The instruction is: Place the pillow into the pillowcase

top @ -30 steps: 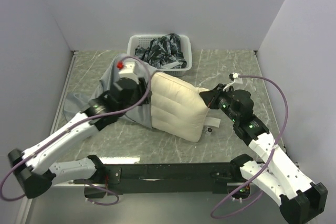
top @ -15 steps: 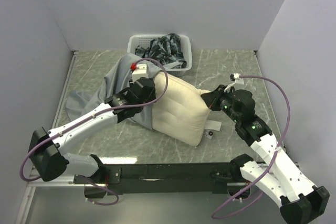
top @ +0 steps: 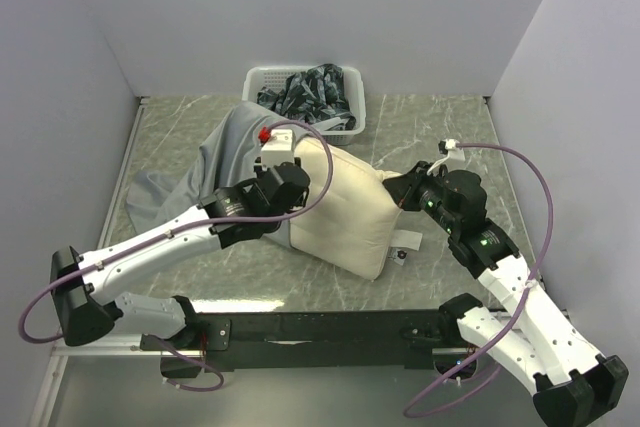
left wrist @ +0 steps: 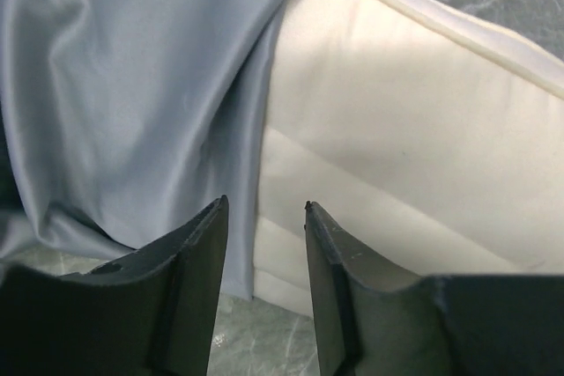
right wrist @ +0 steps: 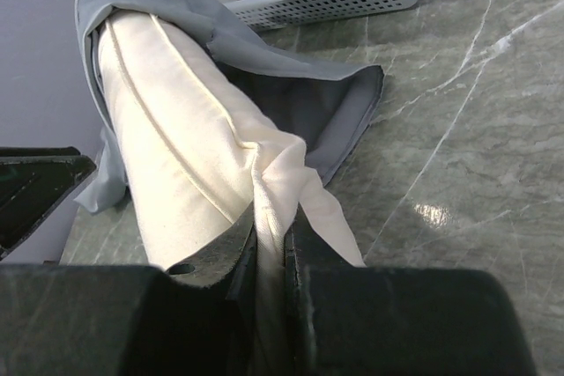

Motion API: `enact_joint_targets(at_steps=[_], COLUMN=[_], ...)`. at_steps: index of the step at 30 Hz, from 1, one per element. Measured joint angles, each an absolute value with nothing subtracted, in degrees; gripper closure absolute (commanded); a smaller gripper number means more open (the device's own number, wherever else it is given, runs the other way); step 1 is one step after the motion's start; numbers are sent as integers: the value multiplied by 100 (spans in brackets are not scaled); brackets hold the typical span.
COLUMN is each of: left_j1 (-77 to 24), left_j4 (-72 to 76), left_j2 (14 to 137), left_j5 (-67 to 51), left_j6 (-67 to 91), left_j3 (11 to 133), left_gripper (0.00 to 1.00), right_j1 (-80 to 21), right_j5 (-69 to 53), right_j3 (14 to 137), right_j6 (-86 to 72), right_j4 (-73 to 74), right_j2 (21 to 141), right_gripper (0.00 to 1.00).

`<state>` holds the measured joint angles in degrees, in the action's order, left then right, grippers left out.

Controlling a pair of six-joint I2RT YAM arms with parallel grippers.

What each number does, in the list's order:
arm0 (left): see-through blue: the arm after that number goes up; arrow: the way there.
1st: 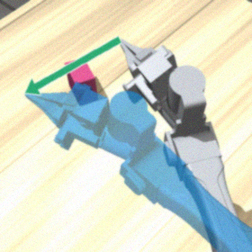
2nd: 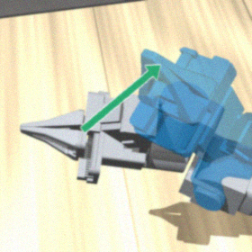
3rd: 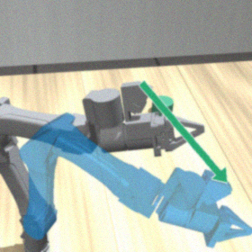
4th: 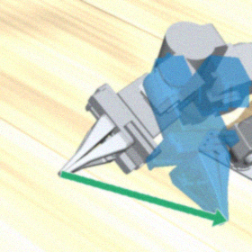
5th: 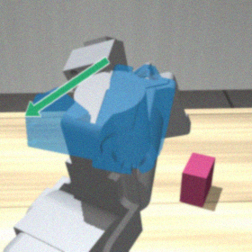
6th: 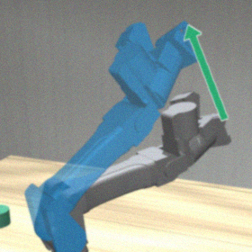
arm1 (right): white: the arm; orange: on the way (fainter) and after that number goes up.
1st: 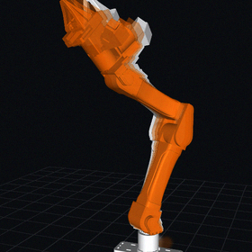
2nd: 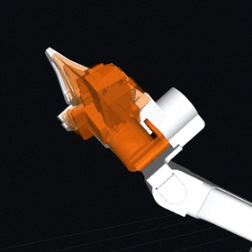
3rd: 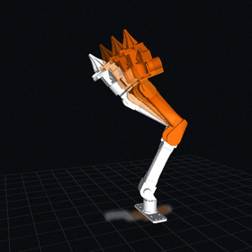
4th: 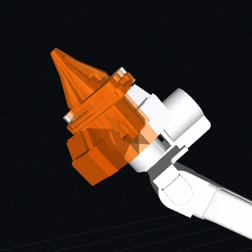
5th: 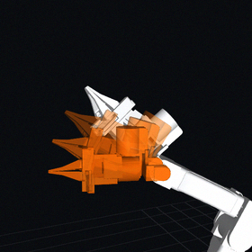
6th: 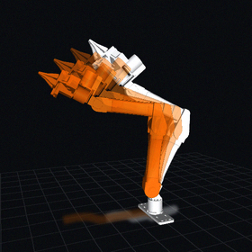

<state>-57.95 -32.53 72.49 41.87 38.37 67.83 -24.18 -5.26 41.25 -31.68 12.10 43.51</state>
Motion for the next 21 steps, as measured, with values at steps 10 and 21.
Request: enact_joint_targets(at_steps=[10, 21], left_j1=[-5446, -4934], left_j4=[-3216, -2921], left_j2=[8018, 8252], left_j5=[4447, 4106], left_j6=[3564, 2794], left_j3=[7172, 7258], left_gripper=[52, 99], right_j1=[-2425, -2425], right_j5=[-545, -545], right_j3=[4125, 4125], right_j6=[-3170, -3188], right_j4=[1229, 1347], right_j2=[4313, 4198], right_gripper=[100, 100])
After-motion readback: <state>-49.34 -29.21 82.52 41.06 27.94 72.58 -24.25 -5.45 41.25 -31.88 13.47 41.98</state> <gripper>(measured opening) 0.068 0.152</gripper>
